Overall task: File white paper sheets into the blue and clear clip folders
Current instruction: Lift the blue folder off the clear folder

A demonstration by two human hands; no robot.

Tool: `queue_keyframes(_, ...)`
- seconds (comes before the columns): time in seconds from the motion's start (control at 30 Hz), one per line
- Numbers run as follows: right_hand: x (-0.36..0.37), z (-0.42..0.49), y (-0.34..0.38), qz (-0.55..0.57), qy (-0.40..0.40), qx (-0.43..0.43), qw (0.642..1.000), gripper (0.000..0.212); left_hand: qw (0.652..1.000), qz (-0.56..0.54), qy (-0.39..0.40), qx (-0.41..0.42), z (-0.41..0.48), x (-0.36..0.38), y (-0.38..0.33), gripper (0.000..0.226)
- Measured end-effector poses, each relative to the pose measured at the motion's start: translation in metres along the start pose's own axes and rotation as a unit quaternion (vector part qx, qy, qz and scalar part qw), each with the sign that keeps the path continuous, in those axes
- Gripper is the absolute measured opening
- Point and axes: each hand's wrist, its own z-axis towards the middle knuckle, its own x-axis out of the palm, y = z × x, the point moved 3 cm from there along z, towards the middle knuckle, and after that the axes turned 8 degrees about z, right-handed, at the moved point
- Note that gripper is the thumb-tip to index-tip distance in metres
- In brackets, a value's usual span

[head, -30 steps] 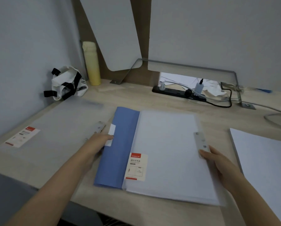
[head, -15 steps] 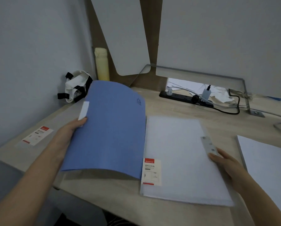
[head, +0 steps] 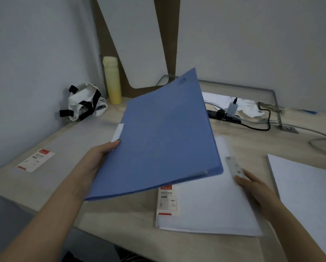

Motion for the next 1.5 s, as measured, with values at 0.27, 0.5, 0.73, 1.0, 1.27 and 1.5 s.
queue_keyframes(0.27, 0.005, -0.006, -0.009, 0.042, 0.005, 0.059, 0.997, 0.036, 0.951, 0.280, -0.079, 0.104, 0.025, 0.075, 0.057, 0.017)
queue_keyframes(0.5, 0.021, -0.010, -0.009, 0.003, -0.002, 0.016, 1.000, 0.035, 0.880, 0.438, -0.072, 0.169, 0.046, 0.077, 0.076, 0.041)
queue_keyframes(0.73, 0.058, -0.009, -0.008, -0.051, 0.003, -0.017, 0.999, 0.042, 0.874, 0.448, -0.087, 0.167, 0.051, 0.051, 0.061, 0.050)
queue_keyframes(1.0, 0.073, -0.003, -0.002, -0.370, 0.002, -0.002, 0.929, 0.051, 0.856, 0.481, -0.107, 0.157, 0.052, 0.027, 0.047, 0.053)
queue_keyframes(1.27, 0.136, -0.042, 0.060, -0.228, 0.020, -0.154, 0.961, 0.034, 0.826, 0.465, -0.179, 0.265, 0.029, -0.020, 0.028, 0.039)
queue_keyframes(1.5, 0.278, -0.056, 0.035, 0.120, 0.246, 0.138, 0.952, 0.041, 0.710, 0.584, -0.320, 0.228, 0.007, -0.118, 0.029, 0.036)
